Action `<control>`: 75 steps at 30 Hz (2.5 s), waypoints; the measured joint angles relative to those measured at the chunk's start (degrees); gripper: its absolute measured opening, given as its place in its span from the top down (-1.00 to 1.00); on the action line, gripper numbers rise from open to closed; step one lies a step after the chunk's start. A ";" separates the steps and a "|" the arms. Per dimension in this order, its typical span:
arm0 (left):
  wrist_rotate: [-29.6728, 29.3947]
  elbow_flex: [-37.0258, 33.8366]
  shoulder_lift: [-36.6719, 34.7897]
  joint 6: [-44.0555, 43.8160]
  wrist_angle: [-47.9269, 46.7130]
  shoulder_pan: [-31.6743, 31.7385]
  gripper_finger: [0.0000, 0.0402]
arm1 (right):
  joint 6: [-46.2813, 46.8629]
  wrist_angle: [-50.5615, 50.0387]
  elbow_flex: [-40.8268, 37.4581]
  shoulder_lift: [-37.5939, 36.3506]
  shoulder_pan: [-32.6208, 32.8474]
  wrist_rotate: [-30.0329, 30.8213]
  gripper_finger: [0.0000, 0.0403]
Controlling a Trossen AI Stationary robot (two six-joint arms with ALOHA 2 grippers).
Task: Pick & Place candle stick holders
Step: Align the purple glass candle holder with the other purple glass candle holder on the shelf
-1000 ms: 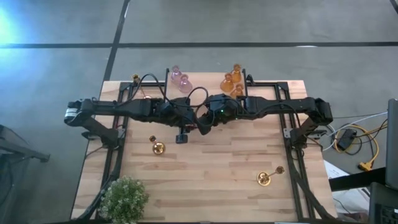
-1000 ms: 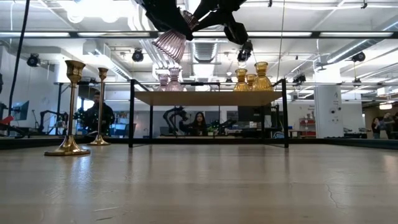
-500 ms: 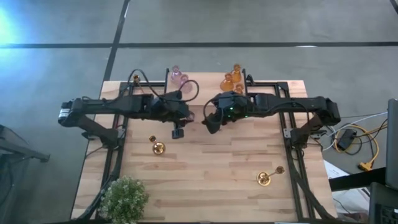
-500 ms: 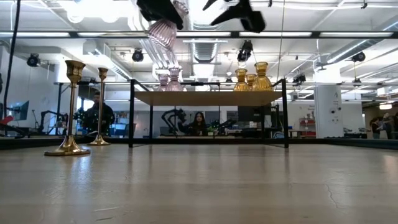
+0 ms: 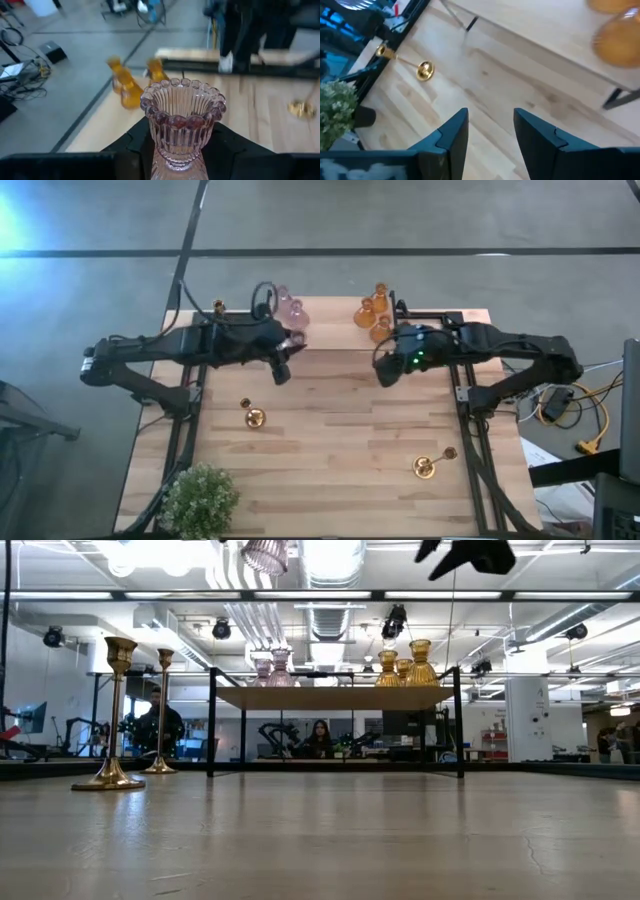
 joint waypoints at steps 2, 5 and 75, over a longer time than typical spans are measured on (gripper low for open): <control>-0.81 0.00 -0.35 -0.84 2.57 0.50 0.37 | -0.40 -0.04 -2.24 -2.61 0.00 0.87 0.28; -4.26 -0.11 -0.42 -1.02 5.85 1.22 0.37 | -1.70 0.03 -6.16 -7.13 -0.07 3.72 0.31; 8.61 -43.41 -1.25 -3.73 50.94 25.47 0.37 | -17.79 6.71 -34.98 -33.25 -4.44 19.73 0.64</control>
